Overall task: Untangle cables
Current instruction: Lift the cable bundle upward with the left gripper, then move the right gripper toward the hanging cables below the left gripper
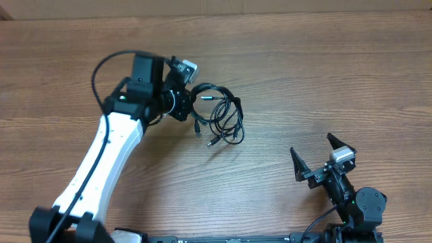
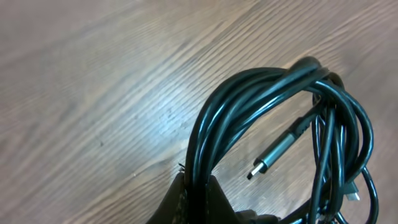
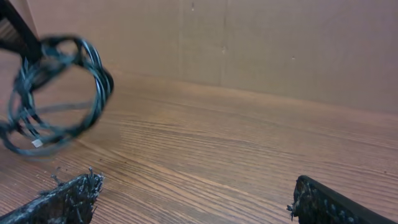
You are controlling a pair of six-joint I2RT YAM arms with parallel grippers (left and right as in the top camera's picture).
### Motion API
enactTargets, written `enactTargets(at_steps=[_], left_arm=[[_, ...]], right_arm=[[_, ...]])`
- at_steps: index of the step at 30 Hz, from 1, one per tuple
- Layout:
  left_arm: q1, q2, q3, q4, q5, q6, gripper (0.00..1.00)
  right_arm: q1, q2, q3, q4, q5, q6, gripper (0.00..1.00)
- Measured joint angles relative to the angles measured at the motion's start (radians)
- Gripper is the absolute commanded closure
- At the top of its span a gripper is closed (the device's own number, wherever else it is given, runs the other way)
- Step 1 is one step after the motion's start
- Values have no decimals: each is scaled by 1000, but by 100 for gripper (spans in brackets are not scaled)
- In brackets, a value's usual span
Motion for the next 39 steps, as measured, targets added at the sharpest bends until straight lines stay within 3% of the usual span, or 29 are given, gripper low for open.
enactTargets(at_steps=[12,20,29,39], left_arm=[[0,-90,25,-124,126,146,96],[0,-128,25,-124,236,200,96],[20,-135,29,-119,341,242,96],[26,-135,31,-106,422,249,96]], right_arm=[[0,0,0,13,0,5,0],[0,2,34,95,-101,199,0],[0,126,353,-243,-196,269,0],[0,530,807,-759,-206,214,0]])
